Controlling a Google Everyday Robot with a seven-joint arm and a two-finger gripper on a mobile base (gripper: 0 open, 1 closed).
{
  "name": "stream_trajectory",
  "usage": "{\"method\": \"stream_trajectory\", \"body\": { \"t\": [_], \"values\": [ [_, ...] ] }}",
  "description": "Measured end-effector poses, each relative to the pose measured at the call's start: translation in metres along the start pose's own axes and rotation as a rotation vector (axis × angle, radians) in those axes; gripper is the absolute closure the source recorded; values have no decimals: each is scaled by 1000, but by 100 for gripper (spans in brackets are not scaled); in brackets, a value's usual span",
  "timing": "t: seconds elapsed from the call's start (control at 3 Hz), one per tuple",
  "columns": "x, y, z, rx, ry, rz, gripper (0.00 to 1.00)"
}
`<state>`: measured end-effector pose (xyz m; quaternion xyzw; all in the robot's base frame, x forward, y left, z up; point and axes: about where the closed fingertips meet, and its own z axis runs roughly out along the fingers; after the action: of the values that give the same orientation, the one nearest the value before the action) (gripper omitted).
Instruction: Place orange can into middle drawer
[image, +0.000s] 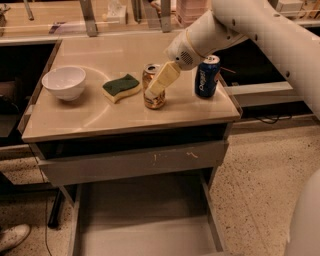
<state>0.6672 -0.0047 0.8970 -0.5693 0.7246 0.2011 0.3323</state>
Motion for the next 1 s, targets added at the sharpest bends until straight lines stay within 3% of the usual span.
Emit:
{"method": "stream_trajectory", "body": {
  "t": [1.0],
  "values": [
    [0, 10, 19, -45, 17, 7, 0]
  ]
}}
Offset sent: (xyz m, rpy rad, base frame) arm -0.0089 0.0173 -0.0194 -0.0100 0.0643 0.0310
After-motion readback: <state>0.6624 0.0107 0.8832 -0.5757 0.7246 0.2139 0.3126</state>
